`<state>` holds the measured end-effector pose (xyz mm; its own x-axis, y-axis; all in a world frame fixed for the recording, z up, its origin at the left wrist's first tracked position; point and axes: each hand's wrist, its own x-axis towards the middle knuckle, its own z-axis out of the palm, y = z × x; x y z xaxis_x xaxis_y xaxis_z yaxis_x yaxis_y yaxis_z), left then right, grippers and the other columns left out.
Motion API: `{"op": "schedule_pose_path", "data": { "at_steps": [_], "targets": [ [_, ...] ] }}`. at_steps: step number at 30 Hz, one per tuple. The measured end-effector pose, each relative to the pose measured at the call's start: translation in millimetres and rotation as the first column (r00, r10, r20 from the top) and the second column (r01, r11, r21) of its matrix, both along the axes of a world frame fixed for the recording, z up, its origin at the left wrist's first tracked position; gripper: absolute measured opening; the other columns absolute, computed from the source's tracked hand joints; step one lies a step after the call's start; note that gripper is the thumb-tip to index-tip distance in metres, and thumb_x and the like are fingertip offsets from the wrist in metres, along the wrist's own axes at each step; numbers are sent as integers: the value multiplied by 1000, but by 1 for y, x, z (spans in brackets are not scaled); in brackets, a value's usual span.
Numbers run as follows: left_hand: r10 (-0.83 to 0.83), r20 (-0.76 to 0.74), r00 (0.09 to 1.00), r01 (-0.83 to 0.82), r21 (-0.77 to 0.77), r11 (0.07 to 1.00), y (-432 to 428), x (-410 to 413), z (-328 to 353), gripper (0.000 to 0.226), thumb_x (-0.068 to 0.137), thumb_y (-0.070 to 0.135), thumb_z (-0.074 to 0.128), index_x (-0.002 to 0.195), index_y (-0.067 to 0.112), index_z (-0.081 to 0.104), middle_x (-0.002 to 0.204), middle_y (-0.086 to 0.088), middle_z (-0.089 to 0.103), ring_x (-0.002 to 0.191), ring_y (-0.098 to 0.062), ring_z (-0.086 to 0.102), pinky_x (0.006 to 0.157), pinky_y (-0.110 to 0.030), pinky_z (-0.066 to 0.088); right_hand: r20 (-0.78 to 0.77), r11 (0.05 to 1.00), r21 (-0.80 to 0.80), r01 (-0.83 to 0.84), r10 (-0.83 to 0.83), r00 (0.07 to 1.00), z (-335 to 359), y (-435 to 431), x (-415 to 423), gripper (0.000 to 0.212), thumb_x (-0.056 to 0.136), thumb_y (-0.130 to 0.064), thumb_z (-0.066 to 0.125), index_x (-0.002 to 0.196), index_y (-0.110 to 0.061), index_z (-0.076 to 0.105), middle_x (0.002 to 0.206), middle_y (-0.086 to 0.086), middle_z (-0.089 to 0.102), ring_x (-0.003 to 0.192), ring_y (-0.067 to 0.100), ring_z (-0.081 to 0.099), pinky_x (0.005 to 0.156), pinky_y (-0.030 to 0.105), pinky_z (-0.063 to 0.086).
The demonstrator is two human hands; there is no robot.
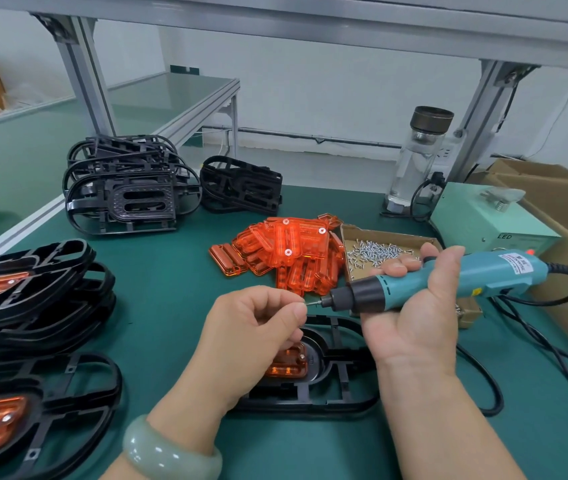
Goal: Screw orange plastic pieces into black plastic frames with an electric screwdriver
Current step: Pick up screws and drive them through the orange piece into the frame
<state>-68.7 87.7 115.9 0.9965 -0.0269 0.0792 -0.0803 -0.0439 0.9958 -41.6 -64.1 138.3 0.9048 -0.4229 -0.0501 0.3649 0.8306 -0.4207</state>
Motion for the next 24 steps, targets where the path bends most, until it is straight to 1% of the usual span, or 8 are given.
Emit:
{"op": "schedule_pose_path", "data": {
  "at_steps": [3,11,13,16,18,20,22,24],
  "targets": [
    [1,13,1000,-2,23,1000,2,1,0,19,82,17,67,73,33,73,69,1,72,62,-10,68,59,-19,52,13,1000,-3,-9,9,1000,0,1,0,23,85,-45,62,90,-25,53,62,-11,49,51,5,49,54,17,45],
    [-8,77,997,-1,117,993,4,1,3,19,77,19,74,74,38,73,63,8,70,56,-2,64,55,-12,48,45,999,-27,-23,25,999,1,7,-3,28,76,-46,64,90,-25,53,63,-11,49,50,5,48,54,17,44],
    [-50,56,997,46,73,996,6,0,5,15,67,28,79,78,38,74,72,9,73,67,-5,68,63,-14,51,46,999,-26,-24,26,999,0,5,-3,27,78,-46,63,90,-25,53,63,-11,48,51,5,48,54,17,45],
    [-77,46,996,74,70,995,15,-1,8,38,55,40,77,93,36,70,89,12,73,82,-5,69,70,-10,49,44,1000,-7,-24,24,999,0,2,-2,27,78,-46,64,90,-24,52,63,-11,48,52,5,48,56,18,45],
    [1,64,998,-13,174,985,26,-1,9,30,68,30,79,94,37,67,88,17,72,80,0,67,71,-6,46,35,1000,1,-17,17,999,0,0,-1,24,84,-45,63,88,-24,53,63,-11,48,52,5,48,56,18,45],
    [81,80,994,-104,361,927,41,-1,7,26,77,19,74,92,39,66,82,22,70,76,4,64,68,1,41,22,1000,5,-9,9,1000,0,-1,0,22,87,-45,62,87,-25,53,63,-11,48,52,4,48,56,17,46],
    [101,40,994,-107,508,855,52,-1,3,25,79,16,73,95,35,69,73,19,69,74,9,60,63,4,37,12,1000,-4,-3,3,1000,1,-2,0,22,88,-46,61,87,-26,53,62,-12,48,51,4,48,56,17,45],
    [77,-20,997,-50,585,809,56,0,-1,25,79,17,74,99,31,71,73,20,66,70,14,57,60,3,37,9,1000,-10,-2,3,1000,1,-2,0,22,87,-46,61,87,-26,53,62,-12,48,51,4,48,57,17,44]
  ]
}}
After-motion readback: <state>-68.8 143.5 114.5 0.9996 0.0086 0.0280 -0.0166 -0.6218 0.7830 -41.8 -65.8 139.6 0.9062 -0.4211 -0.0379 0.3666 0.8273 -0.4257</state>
